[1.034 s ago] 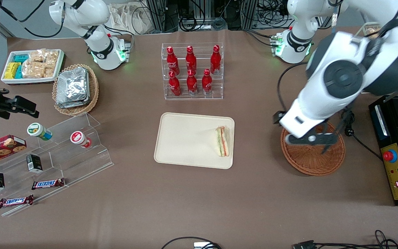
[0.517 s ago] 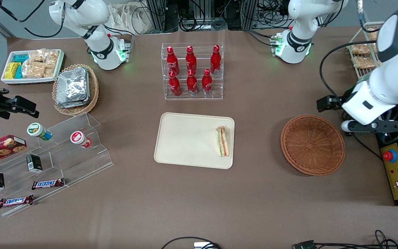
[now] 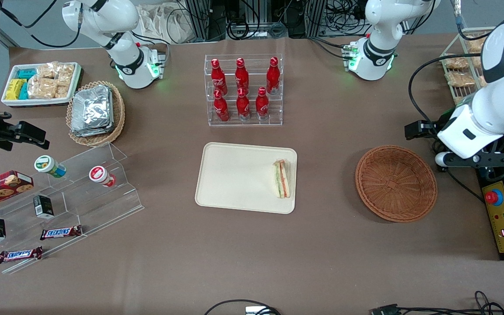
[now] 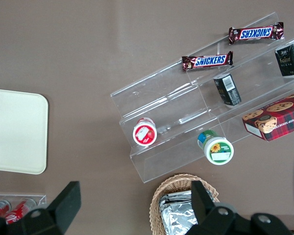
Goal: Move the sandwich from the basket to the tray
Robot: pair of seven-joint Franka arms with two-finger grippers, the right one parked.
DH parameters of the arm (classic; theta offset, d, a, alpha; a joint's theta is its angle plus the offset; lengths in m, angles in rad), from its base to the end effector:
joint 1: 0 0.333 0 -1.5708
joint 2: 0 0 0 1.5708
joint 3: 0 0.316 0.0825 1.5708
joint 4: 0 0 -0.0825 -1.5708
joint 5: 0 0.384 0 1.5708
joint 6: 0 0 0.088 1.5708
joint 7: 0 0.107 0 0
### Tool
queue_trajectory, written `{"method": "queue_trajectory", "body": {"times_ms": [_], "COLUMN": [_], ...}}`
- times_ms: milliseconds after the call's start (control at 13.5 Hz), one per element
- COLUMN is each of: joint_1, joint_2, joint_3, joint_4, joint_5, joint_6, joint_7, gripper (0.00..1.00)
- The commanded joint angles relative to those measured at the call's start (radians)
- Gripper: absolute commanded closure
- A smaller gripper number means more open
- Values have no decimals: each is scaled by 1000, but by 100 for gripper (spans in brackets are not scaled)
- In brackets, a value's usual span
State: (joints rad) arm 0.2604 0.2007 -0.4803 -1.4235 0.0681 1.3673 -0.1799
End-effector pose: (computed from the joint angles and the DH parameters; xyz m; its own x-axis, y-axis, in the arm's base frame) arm 0.5778 -0.0928 0.5738 0.9719 -0.0336 -0.2329 -0.0388 -0.9991 -0.0178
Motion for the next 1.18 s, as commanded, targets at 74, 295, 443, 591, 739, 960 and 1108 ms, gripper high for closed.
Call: {"method": "queue_trajectory", "body": {"times_ms": [74, 295, 443, 591, 739, 960, 1108], "joint_1": [-132, -209, -253, -251, -250, -256, -245], "joint_2": [-82, -107, -170, -214, -259, -267, -254], "joint_3": [157, 273, 336, 342, 342, 342, 342], "joint_4": [-77, -93, -191, -257, -320, -322, -313], "joint_5": [-23, -51, -56, -57, -56, -45, -48], "joint_6": [13, 29, 105, 163, 232, 268, 263], "joint_7": [14, 34, 77, 114, 120, 120, 122], "gripper": [0, 0, 0, 0, 0, 0, 0]}}
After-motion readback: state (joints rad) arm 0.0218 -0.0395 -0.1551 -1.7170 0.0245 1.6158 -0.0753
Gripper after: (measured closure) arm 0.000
